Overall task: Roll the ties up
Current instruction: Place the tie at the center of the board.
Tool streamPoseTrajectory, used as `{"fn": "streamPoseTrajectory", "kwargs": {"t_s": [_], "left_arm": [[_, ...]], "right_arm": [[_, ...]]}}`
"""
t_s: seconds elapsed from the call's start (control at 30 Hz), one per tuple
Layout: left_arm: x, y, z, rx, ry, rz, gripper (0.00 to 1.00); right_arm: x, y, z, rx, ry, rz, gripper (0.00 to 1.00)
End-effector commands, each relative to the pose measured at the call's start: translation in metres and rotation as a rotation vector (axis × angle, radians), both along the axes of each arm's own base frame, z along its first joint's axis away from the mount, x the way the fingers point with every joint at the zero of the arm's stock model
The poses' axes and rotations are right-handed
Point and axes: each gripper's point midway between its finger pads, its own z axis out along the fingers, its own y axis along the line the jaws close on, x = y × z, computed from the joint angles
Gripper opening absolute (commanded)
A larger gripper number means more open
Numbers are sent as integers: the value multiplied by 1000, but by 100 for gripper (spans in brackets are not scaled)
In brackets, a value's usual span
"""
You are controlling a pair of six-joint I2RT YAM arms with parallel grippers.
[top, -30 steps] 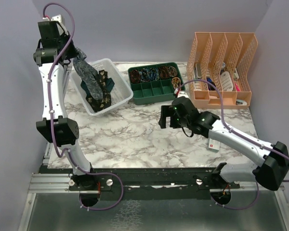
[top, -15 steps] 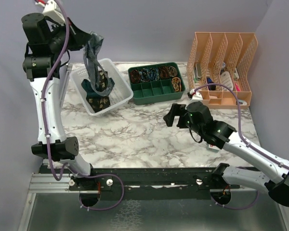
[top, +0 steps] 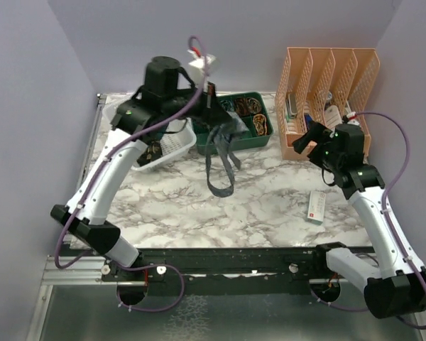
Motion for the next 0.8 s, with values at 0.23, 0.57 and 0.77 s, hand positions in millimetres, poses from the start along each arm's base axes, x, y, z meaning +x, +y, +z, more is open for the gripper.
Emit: {"fn": "streamPoseTrajectory", "kwargs": {"t_s": [0.23,0.57,0.77], "left_arm": [[-58,-88,-128,530,22,-147,0],[-76,5,-255,882,171,76,0],[-78,19,-267,917,180,118,0]], "right_arm": [[-18,-46,-5,5,124,-12,99],[-79,18,-92,307,316,214,92],[-100,4,-139,273,480,106,93]]}}
